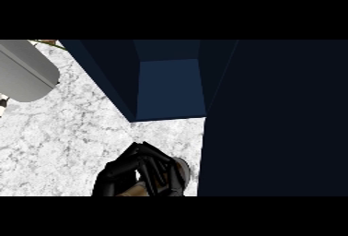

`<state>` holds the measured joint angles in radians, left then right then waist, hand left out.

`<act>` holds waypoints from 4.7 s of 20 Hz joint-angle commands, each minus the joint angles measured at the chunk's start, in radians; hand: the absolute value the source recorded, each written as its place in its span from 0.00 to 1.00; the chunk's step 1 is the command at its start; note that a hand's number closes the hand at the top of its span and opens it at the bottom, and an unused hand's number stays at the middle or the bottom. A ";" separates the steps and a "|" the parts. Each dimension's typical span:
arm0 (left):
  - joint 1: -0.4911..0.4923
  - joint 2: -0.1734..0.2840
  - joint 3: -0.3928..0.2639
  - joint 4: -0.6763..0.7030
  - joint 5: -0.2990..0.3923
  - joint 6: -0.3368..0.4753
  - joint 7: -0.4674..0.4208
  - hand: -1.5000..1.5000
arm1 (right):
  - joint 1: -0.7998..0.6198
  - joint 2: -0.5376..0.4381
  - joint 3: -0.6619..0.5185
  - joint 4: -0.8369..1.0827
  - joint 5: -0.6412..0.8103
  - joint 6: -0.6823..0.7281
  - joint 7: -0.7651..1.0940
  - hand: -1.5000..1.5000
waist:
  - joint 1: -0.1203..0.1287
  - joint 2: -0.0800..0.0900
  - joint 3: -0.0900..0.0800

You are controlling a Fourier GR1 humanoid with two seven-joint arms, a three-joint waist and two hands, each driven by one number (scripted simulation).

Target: Pick up the wine, place it into the cabinet and close the cabinet

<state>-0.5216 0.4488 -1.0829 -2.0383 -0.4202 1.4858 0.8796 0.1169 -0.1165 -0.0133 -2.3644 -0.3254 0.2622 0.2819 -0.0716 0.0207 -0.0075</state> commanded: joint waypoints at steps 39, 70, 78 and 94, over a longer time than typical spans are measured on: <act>-0.233 -0.161 0.143 0.498 0.407 -0.088 -0.287 1.00 | -0.057 -0.023 -0.086 -0.011 -0.097 0.014 0.028 0.00 | -0.021 0.018 -0.002; -0.190 -0.447 0.666 1.344 0.814 -0.771 -1.222 1.00 | -0.052 -0.046 -0.155 0.069 -0.139 0.078 -0.033 0.00 | -0.026 0.018 0.004; -0.323 -0.448 0.782 1.601 0.875 -0.935 -1.403 1.00 | -0.110 -0.058 -0.152 0.062 -0.148 0.039 0.014 0.00 | -0.020 0.017 0.004; -0.546 -0.449 0.860 1.846 0.934 -0.965 -1.476 1.00 | -0.054 -0.059 -0.145 0.044 -0.174 0.074 0.022 0.00 | -0.046 0.017 0.005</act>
<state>-0.9980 0.0019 -0.2419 -0.2254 0.5094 0.5144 -0.5813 0.0474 -0.1687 -0.1583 -2.3088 -0.4877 0.3254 0.2953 -0.1065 0.0371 -0.0011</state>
